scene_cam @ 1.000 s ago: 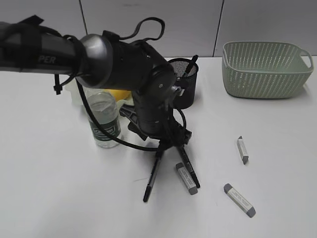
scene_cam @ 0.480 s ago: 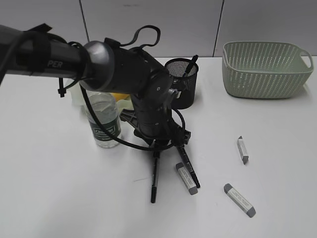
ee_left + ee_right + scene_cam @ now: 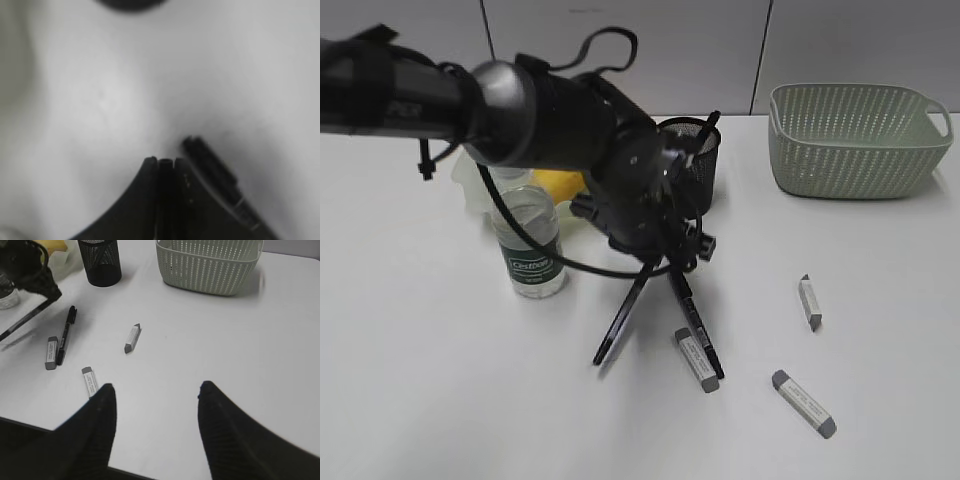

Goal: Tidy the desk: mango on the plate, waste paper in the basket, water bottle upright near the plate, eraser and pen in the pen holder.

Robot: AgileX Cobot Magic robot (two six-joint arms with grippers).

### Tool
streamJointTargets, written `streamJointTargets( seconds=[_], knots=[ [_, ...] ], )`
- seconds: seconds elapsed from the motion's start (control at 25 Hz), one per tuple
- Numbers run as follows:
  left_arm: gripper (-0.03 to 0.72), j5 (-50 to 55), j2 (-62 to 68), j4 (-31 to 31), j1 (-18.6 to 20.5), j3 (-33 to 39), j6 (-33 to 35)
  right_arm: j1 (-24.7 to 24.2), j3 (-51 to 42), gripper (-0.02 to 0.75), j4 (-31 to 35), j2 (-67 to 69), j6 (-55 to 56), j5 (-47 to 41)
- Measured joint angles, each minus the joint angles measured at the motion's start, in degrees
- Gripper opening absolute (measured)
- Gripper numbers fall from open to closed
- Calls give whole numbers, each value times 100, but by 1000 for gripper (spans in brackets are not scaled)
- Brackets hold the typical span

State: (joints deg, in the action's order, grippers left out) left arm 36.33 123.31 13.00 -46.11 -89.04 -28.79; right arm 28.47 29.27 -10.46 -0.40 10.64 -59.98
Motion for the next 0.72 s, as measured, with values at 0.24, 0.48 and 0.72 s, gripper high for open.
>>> streamJointTargets(
  seconds=[0.24, 0.48, 0.72],
  knots=[
    [43, -2906, -1123, 1133, 117, -6, 0, 0, 0, 419, 0, 0, 0, 0],
    [41, -6580, -714, 1611, 865, -16, 43, 0, 0, 419, 0, 0, 0, 0],
    [41, -7547, 194, 1475, 1267, 2, 324, 0, 0, 419, -3, 0, 0, 0]
  ],
)
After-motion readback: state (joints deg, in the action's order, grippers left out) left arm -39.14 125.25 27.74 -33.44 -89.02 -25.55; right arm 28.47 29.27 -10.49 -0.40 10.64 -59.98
